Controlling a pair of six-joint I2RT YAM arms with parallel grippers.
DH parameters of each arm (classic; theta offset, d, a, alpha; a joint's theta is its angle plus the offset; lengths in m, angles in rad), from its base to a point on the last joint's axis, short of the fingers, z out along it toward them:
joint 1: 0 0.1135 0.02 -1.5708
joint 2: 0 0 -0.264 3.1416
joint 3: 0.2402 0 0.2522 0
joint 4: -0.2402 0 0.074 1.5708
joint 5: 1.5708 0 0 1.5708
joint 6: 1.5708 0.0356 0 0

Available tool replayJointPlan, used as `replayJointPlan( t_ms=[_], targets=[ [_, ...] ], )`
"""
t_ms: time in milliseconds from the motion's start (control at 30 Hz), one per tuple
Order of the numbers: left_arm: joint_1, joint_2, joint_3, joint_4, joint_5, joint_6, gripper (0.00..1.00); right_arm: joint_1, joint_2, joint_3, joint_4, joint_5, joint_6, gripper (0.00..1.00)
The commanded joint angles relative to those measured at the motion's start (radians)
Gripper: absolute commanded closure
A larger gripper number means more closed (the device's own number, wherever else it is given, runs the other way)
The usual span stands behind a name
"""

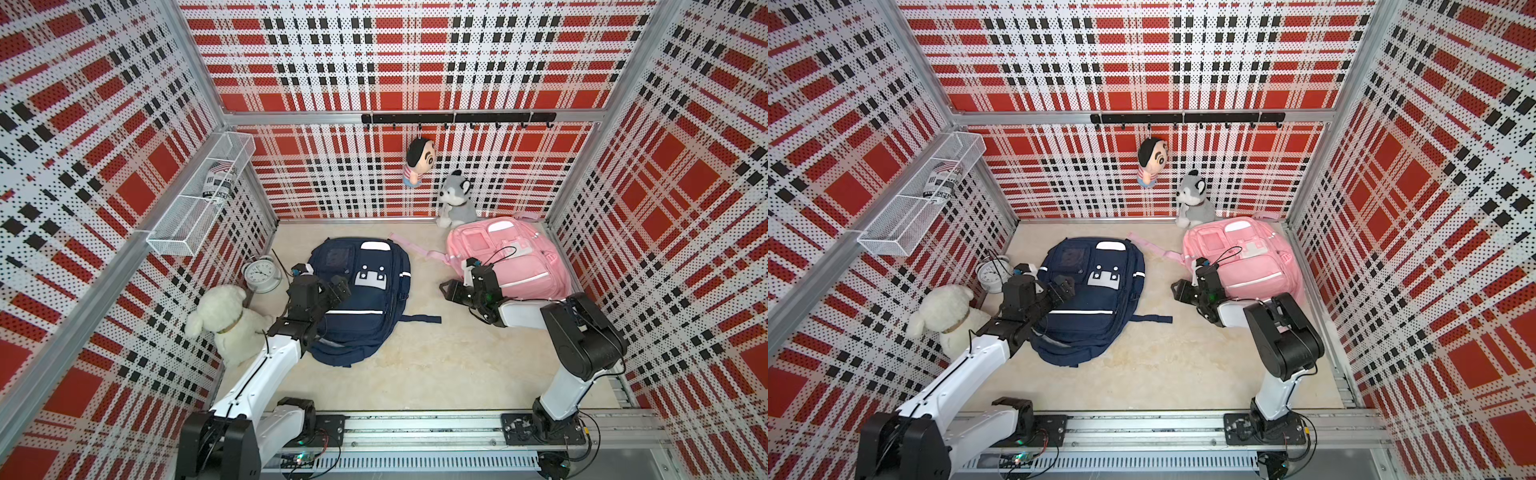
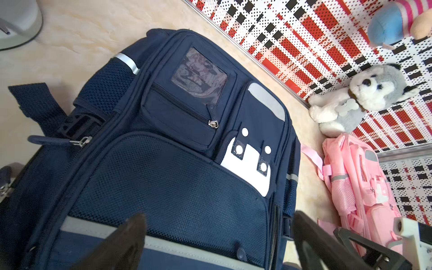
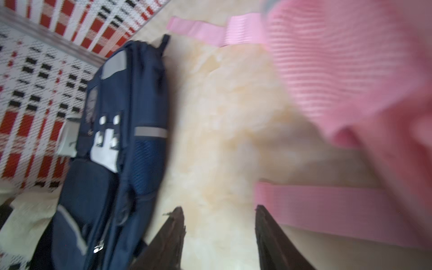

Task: Zip up the backpack
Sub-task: Move the backpack to the corner of the board, then move the backpack to the center of the board.

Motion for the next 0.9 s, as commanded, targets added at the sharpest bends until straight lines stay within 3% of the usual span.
replayJointPlan(
  t_ms=[0, 200, 567, 867],
  targets=[
    [0.006, -0.005, -0.008, -0.008, -0.009, 0.006, 0.02, 0.065, -0.016, 0.042, -0.009, -0.039, 0.024, 0.46],
    [0.005, -0.003, -0.019, 0.004, 0.006, 0.004, 0.02, 0.102, 0.088, 0.048, 0.108, -0.09, 0.121, 0.46],
    [0.009, -0.024, -0.03, 0.007, 0.003, 0.003, 0.02, 0.197, 0.22, 0.123, 0.188, -0.144, 0.173, 0.45],
    [0.01, -0.01, -0.035, 0.02, 0.016, 0.003, 0.02, 0.221, 0.301, 0.18, 0.154, -0.14, 0.2, 0.46]
  ],
)
